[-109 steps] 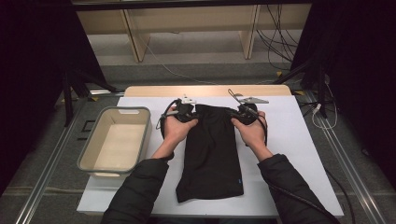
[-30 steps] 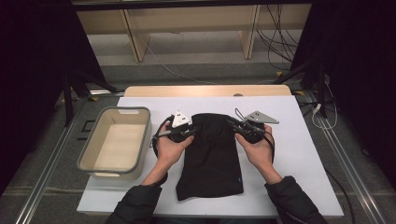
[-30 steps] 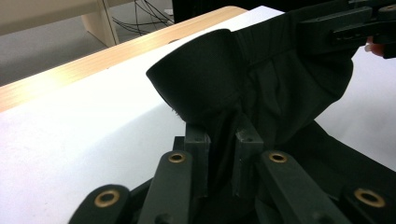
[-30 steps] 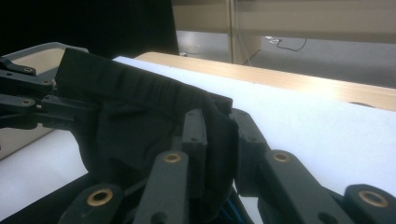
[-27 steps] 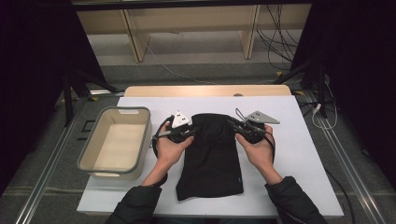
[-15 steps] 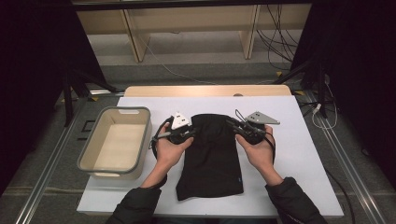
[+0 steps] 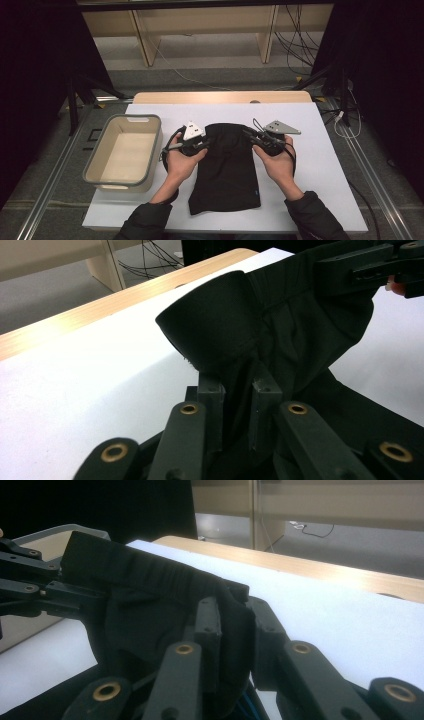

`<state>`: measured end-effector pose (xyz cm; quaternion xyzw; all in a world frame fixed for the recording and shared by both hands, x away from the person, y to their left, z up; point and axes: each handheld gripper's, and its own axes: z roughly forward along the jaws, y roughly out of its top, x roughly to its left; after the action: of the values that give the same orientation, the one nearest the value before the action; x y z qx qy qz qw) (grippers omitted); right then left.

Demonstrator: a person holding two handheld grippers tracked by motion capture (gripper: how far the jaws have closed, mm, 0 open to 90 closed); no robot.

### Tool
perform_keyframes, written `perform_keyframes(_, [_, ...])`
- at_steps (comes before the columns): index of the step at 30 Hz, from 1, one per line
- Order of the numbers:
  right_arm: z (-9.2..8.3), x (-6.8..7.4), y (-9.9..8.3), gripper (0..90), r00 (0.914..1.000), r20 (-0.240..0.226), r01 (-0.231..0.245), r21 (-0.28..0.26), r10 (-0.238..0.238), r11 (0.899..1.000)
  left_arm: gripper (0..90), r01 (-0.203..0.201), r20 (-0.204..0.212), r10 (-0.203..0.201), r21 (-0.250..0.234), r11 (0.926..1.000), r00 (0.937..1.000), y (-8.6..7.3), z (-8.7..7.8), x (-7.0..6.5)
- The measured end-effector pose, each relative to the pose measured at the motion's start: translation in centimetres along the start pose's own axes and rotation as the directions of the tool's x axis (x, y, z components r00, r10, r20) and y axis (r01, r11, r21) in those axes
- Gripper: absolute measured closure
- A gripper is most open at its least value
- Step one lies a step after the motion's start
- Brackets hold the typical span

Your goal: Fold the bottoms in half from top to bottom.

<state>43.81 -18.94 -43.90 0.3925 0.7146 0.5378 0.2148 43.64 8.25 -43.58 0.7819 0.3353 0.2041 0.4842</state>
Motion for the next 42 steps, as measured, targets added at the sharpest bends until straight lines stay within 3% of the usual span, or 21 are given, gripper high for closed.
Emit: perform_keyframes(42, [-1.3, 1.2, -0.3, 78.0, 0.9997, -0.020, 0.014, 0.005, -0.013, 1.000, 79.3, -0.049, 0.014, 0.049, 0.017, 0.9987, 0.9987, -0.2, -1.6, -1.5])
